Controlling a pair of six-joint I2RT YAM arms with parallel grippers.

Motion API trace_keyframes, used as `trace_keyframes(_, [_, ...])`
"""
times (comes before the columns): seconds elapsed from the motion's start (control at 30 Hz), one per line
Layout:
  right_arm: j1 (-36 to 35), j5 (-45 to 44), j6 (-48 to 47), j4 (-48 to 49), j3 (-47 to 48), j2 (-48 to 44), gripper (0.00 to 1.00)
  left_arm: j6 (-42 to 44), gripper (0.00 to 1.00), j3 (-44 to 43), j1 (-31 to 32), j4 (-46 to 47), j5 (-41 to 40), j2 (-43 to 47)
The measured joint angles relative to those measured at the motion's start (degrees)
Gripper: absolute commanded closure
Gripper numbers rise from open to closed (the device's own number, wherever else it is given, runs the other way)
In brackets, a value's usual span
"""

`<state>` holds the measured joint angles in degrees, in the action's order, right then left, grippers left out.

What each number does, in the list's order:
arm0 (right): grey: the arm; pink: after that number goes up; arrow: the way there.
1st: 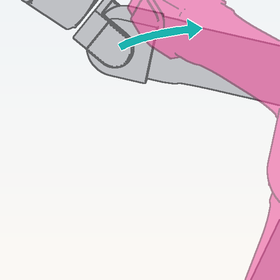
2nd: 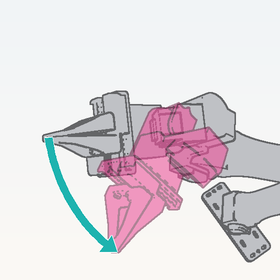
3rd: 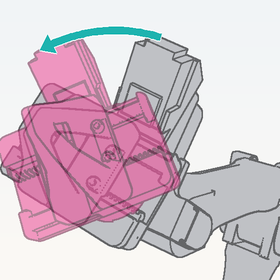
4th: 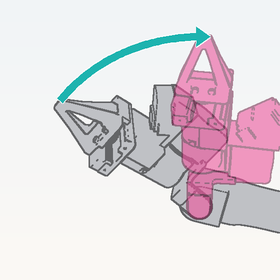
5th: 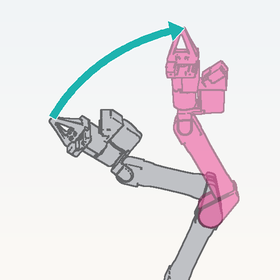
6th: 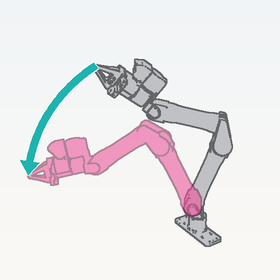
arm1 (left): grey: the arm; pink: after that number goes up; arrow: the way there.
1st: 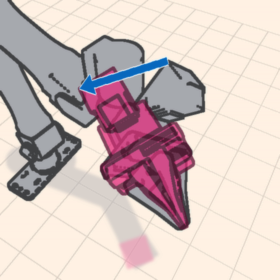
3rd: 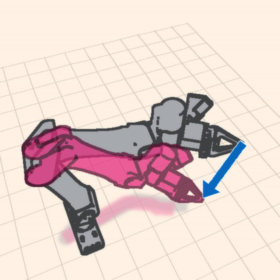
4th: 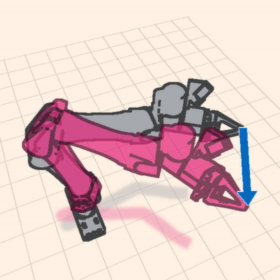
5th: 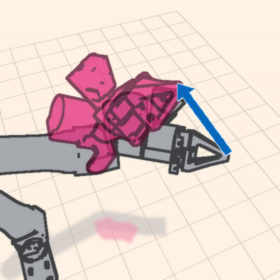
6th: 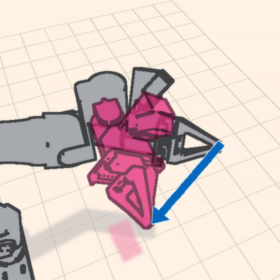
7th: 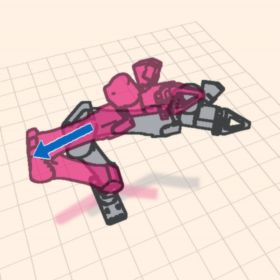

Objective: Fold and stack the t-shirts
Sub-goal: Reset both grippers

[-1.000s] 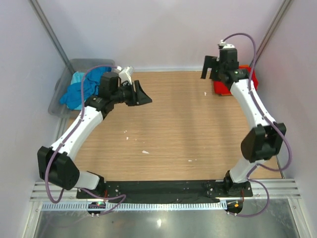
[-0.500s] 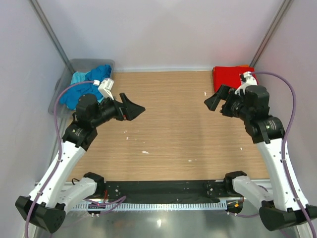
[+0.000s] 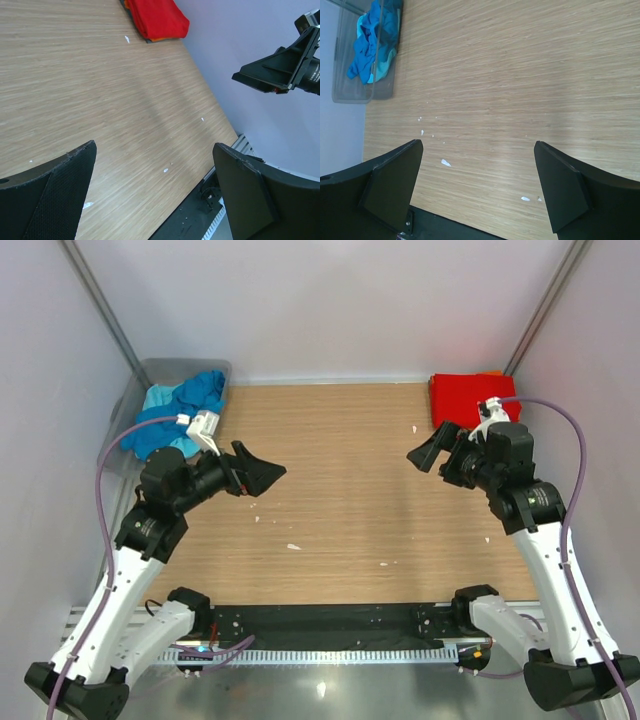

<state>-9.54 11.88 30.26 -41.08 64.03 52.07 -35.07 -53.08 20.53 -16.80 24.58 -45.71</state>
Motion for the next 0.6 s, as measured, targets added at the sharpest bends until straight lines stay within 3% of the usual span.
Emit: trace_keyframes(0.6, [0.0, 0.3, 0.1, 3.0, -1.6, -0.8, 0.00, 0.2, 0.00, 0.0, 0.0, -1.2, -0.3, -0.8])
